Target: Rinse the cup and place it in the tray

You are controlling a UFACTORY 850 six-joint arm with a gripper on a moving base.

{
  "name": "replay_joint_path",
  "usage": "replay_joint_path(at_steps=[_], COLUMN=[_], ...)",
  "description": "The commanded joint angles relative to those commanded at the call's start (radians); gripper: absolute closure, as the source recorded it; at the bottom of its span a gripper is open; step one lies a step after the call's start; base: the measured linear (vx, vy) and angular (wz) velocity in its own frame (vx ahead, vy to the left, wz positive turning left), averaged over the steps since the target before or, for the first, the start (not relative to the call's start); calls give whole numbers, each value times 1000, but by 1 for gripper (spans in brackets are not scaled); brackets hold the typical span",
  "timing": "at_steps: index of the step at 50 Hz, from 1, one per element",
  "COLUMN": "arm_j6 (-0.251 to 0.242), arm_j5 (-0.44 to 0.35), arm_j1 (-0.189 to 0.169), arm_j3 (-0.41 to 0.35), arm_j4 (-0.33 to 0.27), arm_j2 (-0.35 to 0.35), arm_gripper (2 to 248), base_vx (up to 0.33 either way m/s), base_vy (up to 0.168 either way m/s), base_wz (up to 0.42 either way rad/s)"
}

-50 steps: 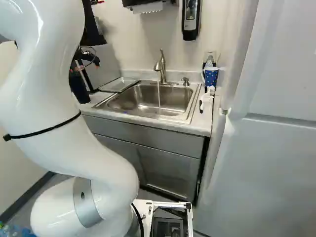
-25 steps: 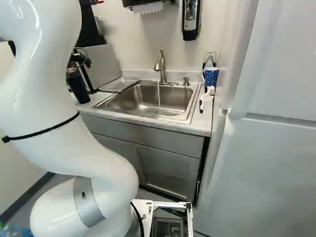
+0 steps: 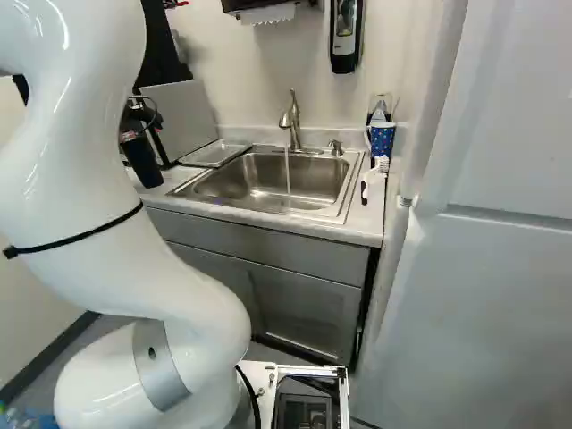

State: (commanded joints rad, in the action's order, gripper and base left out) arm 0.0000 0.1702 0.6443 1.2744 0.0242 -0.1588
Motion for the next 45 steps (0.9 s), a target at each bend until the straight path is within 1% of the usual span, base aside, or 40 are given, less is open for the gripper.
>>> replay_joint_path(at_steps=[29, 45], arm_j6=[0, 0], arm_j5=[-100, -145], arm_j1=[27, 23], arm_j3=[-90, -137], arm_j4=[0, 0], arm_j2=[24, 33], arm_gripper=[3, 3], base_vx=[0, 0], base_vy=[0, 0], base_wz=[0, 0])
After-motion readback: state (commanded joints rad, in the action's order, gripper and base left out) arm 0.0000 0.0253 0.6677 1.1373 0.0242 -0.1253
